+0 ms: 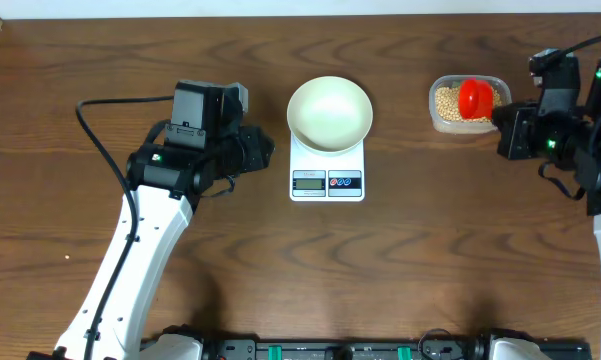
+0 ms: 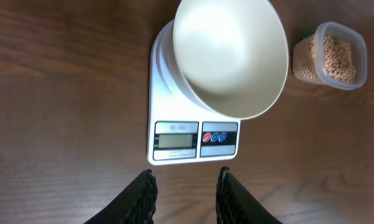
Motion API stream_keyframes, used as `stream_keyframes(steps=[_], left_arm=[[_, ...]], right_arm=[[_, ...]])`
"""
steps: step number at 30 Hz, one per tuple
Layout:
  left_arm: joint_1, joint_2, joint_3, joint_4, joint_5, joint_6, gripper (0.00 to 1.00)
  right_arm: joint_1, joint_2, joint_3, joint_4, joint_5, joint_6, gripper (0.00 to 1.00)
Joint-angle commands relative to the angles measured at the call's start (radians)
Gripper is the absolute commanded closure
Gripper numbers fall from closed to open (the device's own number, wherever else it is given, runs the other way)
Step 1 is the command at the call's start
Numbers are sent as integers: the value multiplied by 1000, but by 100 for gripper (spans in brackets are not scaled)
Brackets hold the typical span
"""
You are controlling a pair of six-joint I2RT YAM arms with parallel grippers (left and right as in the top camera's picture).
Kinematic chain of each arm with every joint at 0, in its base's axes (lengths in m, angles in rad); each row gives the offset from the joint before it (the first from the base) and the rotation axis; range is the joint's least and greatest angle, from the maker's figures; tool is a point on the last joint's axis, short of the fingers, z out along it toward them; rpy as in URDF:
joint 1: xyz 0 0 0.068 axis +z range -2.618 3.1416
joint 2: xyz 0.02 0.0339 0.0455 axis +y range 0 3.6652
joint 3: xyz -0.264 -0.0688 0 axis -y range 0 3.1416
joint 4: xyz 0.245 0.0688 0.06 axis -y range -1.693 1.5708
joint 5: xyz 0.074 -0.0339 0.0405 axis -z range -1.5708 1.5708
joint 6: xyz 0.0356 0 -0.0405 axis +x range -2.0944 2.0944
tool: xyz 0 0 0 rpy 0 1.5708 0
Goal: Scoop item into bowl and weigh 50g on scale
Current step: 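Carry the scoop with the right gripper over the soybean tub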
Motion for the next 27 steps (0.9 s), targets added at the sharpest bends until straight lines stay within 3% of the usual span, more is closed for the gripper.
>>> stream_keyframes(steps=[1, 27], left_arm=[[4, -9, 6, -24, 13, -10, 66], [4, -9, 6, -6, 12, -10, 66]], right_arm=[[-4, -12, 21, 3, -29, 15, 99], [-5, -11, 21, -151, -95, 16, 99]])
